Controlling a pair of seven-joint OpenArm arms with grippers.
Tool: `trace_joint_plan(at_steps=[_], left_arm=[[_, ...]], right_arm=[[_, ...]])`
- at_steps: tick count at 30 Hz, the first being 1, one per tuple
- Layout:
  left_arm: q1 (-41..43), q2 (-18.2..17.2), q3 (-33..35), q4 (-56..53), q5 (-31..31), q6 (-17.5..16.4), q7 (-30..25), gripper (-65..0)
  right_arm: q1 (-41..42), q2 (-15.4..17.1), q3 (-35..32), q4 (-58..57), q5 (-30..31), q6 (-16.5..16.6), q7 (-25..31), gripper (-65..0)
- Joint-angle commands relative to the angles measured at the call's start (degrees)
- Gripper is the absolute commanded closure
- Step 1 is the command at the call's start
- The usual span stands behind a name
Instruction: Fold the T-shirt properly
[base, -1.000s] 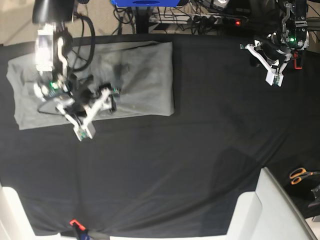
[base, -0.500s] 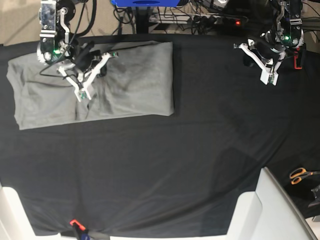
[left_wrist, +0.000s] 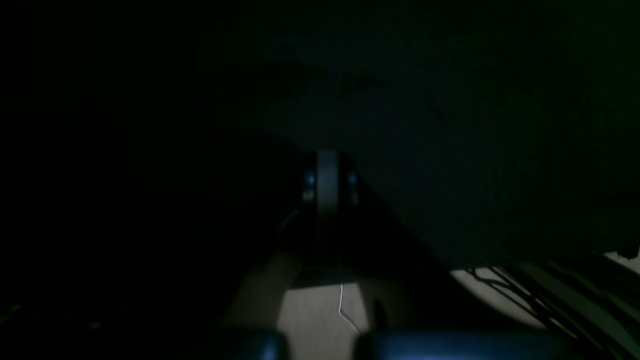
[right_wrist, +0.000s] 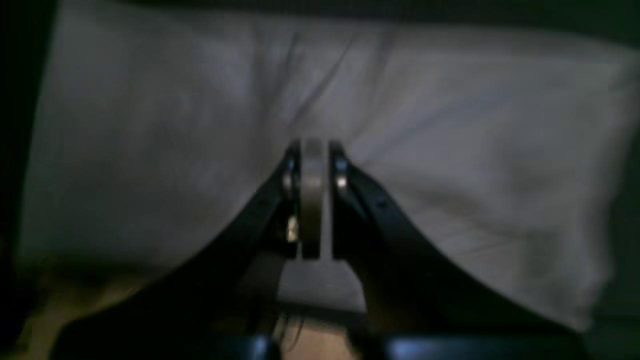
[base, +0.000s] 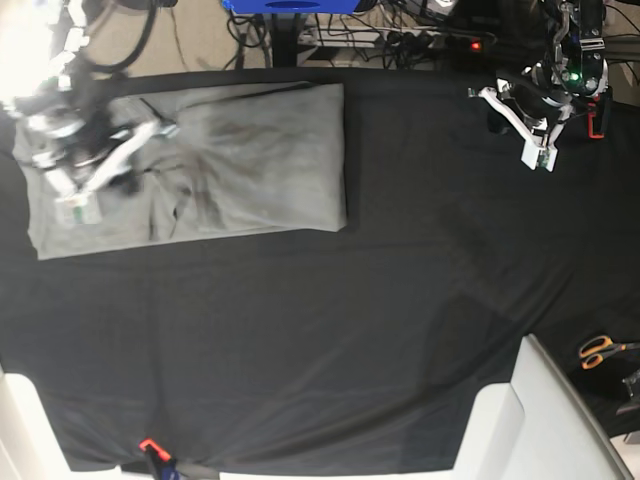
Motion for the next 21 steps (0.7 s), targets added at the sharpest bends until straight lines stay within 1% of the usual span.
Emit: trace_joint_plan(at_steps=[1,2,3,4,6,7,9,11,13,15,18,21], left_arm=[[0.20,-0.80,-0.40,0.66,-0.52,0.03,-0.86,0.0],[0.46,-0.80,-0.40,0.66,-0.52,0.03,-0.86,0.0],[0.64,-0.80,-0.49,0.66,-0.52,0.03,-0.86,0.0],[0.64,-0.80,-0.49,0.66,-0.52,0.03,-0.86,0.0],[0.73,-0.80,-0.49,0.66,-0.52,0.03,-0.86,0.0],[0.73,-0.80,-0.49,0.66,-0.52,0.03,-0.86,0.0],[0.73,-0.80,-0.49,0.66,-0.52,0.03,-0.86,0.0],[0.73,-0.80,-0.49,0.66,-0.52,0.03,-0.86,0.0],[0.73,-0.80,-0.49,0.66,-0.52,0.03,-0.86,0.0],[0.64,-0.80,-0.49,0.66,-0.52,0.03,-0.86,0.0],[0.46,-0.80,-0.75,0.58,-0.52,0.03,-0.86,0.0],[0.55,-0.80,-0.75,0.58,-0.52,0.03,-0.86,0.0]], right_arm=[[2.43,1.82,3.59,-1.05,-1.11,-0.66,-0.62,-3.6],[4.89,3.23,7.20,-3.69,-1.11,-0.31,-0.97,-6.2],[7.53,4.90,10.54,-7.56,-1.02,1.54,-0.97,-10.5],[10.52,6.31,13.44,-11.78,-1.02,4.88,-0.97,-16.5],[15.62,9.74,20.12,-19.86,-1.02,13.41,-1.15,-30.3],[18.25,11.32,22.85,-24.43,-1.02,14.15,-1.15,-38.4],[21.95,15.27,26.28,-32.26,-1.02,14.15,-1.15,-53.6],[24.94,19.32,27.15,-40.70,-1.02,14.15,-1.15,-65.0],[28.10,23.27,27.24,-49.67,-0.93,14.15,-1.06,-65.0],[30.74,25.91,28.91,-57.93,0.39,14.15,-0.71,-65.0],[31.79,28.72,28.74,-64.35,5.84,14.15,0.26,-65.0],[31.79,30.22,25.57,-66.81,11.99,14.15,0.78,-65.0]])
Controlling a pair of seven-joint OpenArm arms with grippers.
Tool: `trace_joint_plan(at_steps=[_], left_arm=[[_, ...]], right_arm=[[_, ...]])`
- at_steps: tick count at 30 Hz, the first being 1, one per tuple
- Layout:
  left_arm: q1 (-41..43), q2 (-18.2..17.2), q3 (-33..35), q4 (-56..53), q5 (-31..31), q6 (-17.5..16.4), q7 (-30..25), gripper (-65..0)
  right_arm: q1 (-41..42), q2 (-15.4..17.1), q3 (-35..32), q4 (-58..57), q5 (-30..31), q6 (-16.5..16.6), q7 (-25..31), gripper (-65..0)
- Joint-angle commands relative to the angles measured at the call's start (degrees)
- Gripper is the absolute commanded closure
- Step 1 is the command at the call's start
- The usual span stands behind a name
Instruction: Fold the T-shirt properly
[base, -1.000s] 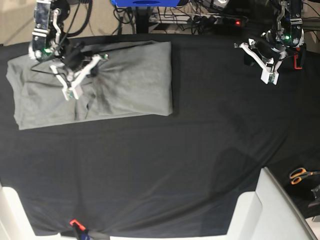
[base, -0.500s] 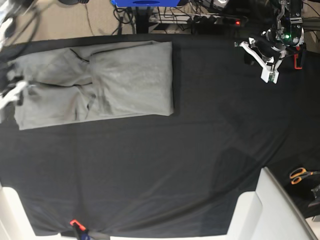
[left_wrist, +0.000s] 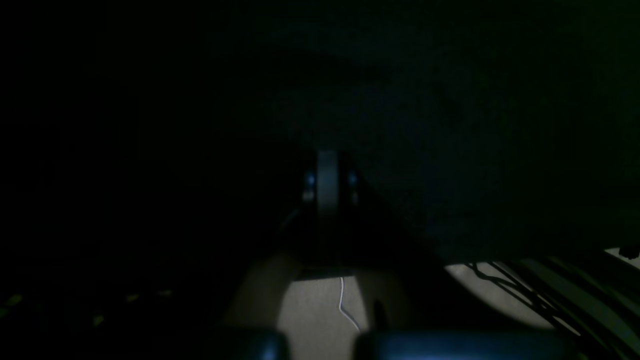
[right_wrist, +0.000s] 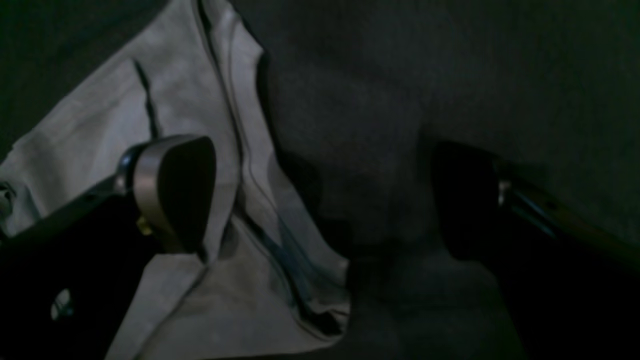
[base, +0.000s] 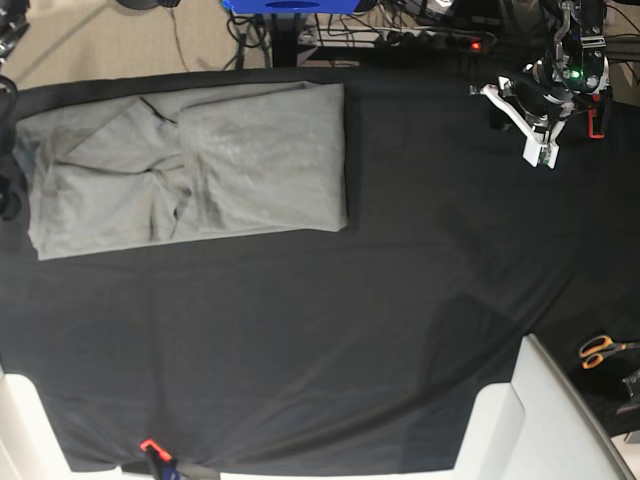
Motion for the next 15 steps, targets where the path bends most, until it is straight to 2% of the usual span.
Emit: trace_joint_plan(at_steps=[1,10,15], left_arm=[[0.16,-0.82,-0.25,0.68,-0.52,-0.04,-0.86,0.0],[-0.02,-0.82,-0.25,-2.57,-0.52,-0.04,-0.86,0.0],[0.16,-0.91,-0.42,-2.83,-0.52,-0.04,-0.86,0.0]], right_arm=[[1.11,1.87,-0.92,0.20,2.80,0.47,1.13,-65.0],[-0.74,1.87,-7.17,-8.33,10.80,0.47,1.13,-65.0],[-3.38,1.70,-11.12,-9.12,12.82,0.47,0.69,-65.0]])
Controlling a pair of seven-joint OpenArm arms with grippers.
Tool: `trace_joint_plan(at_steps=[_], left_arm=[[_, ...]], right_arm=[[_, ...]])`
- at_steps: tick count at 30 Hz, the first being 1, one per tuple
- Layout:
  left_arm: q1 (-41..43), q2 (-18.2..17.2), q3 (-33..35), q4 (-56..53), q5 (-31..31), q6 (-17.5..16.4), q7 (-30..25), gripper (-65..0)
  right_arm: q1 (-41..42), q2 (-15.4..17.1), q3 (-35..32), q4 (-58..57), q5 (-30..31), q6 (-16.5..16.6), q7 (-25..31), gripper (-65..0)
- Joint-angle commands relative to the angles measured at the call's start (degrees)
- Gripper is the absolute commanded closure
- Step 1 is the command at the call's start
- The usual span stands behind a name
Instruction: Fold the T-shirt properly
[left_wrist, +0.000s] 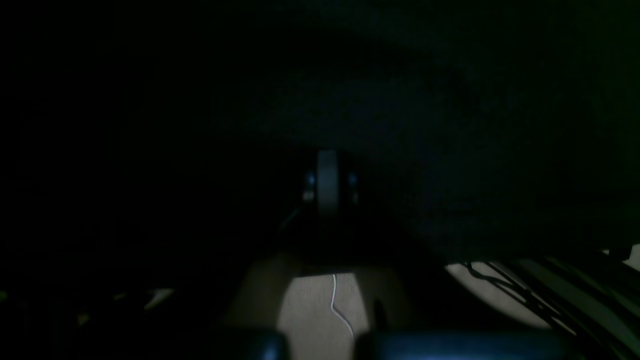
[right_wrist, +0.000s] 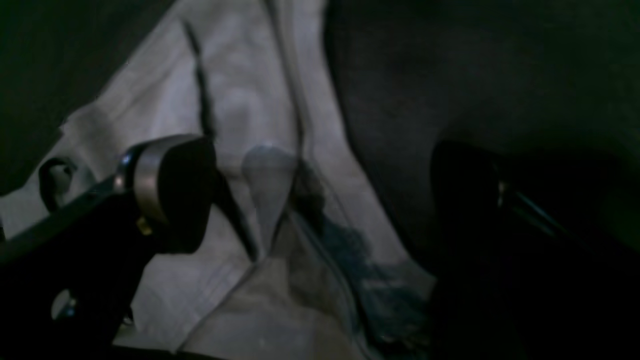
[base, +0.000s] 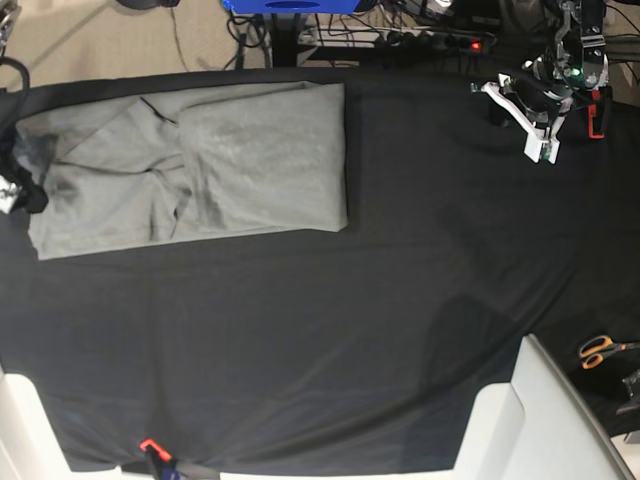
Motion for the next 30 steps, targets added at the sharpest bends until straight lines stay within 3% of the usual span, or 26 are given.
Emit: trace_joint_plan(at_steps=[1,9,25,30], left_arm=[[0.33,-0.71,-0.27,0.34,0.35,0.07,0.51,0.0],[-0.19,-0.71,-0.09,0.34,0.35,0.07,0.51,0.0],[-0.02,-0.63,-0.01,0.25,0.35,0.07,0.51,0.0],[-0.11,-0.45,-0.01,0.25,0.35,0.07,0.51,0.0]], right_arm=[[-0.80,-0.03,-0.85,0.22,-1.32,-0.47,-3.37,-65.0],[-2.47,-2.23,-2.00,2.94,-0.70,-0.47,-10.14,-65.0],[-2.91,-4.25,-7.62,3.29,-0.62,-0.47,-9.79,-65.0],[-5.46,-6.19,-7.71,10.68,-0.79,-0.47,-10.50,-65.0]])
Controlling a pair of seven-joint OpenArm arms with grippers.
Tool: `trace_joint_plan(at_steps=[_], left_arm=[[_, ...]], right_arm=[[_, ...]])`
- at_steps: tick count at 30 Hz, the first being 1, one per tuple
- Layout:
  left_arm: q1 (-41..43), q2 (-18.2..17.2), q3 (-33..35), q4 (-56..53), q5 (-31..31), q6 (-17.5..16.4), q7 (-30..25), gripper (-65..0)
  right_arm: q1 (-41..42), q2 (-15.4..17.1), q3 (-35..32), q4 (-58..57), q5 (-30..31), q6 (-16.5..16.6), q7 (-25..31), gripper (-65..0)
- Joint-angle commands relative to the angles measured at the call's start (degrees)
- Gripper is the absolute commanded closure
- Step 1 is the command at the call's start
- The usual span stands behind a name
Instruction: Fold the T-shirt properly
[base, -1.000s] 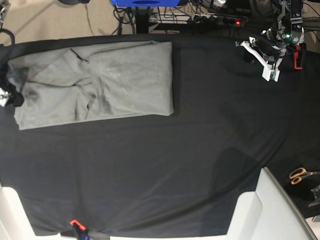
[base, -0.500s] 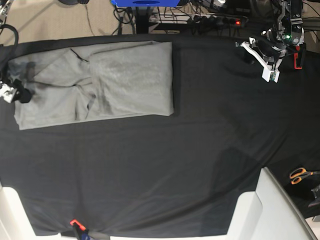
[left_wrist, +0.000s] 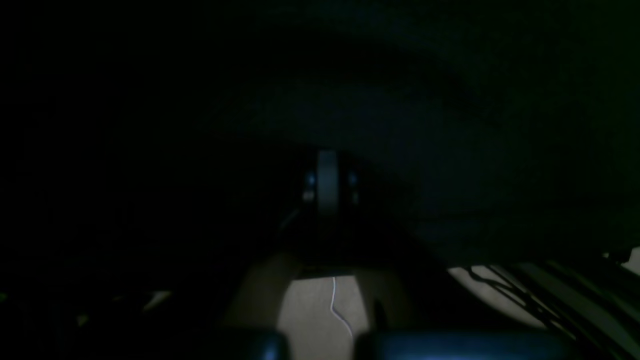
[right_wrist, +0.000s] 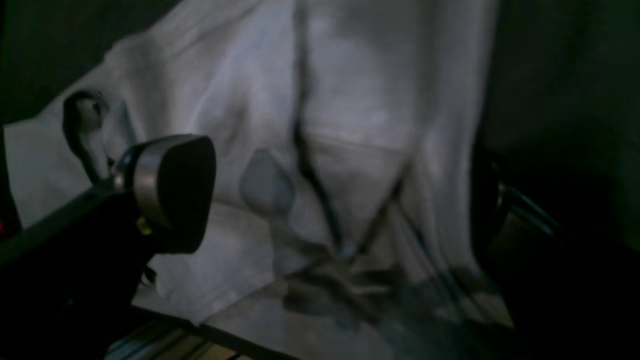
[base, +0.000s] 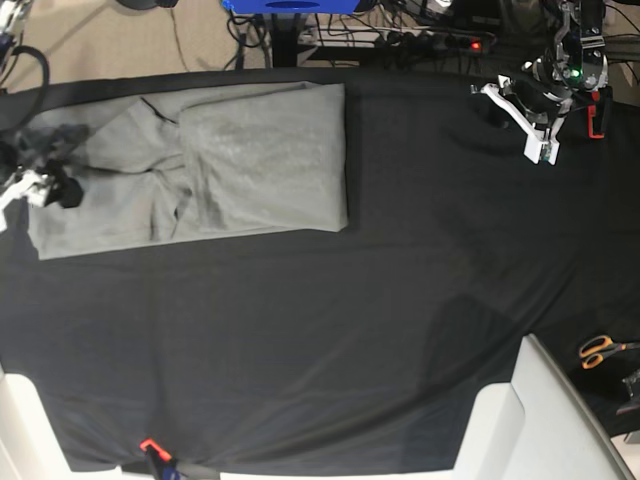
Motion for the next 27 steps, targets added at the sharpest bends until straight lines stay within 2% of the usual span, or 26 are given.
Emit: trace_joint_plan(at_steps=[1,4,6,15,16,18,22,27], left_arm=[[0.31,-0.65,-0.07,0.36,0.35,0.07,0.40,0.0],[0.31,-0.65,-0.07,0.36,0.35,0.07,0.40,0.0],[0.31,-0.65,-0.07,0.36,0.35,0.07,0.40,0.0],[0.75,-0.56,-0.07,0.36,0.35,0.07,0.40,0.0],[0.75,-0.47,-0.07,0.36,0.35,0.07,0.40,0.0],[0.75,-0.47,-0.07,0.36,0.35,0.07,0.40,0.0],[0.84,-0.47,-0.07,0.36,0.35,0.07,0.40,0.0],[0.84,-0.47,-0.07,0.36,0.35,0.07,0.40,0.0]], right_arm=[[-1.73,-1.32,-1.02,0.19,-3.13,-0.58,-6.10,-65.0],[-1.90,-1.49,-1.02,0.81,-3.22,-0.58,-5.75,-64.2],[-1.99,-1.49,-1.02,0.81,-3.22,-0.58,-5.49,-57.9],[-0.85,-1.32,-1.02,0.81,-3.22,-0.58,-5.40,-2.0],[-0.67,-1.23,-1.02,0.81,-3.22,-0.58,-5.40,0.0],[-0.58,-1.05,-0.76,0.81,-3.31,-0.58,-5.40,-1.5],[0.12,1.32,-0.49,0.81,-3.31,-0.58,-4.87,-0.6],[0.12,3.52,-0.85,0.81,-3.31,-0.58,0.93,-0.6]])
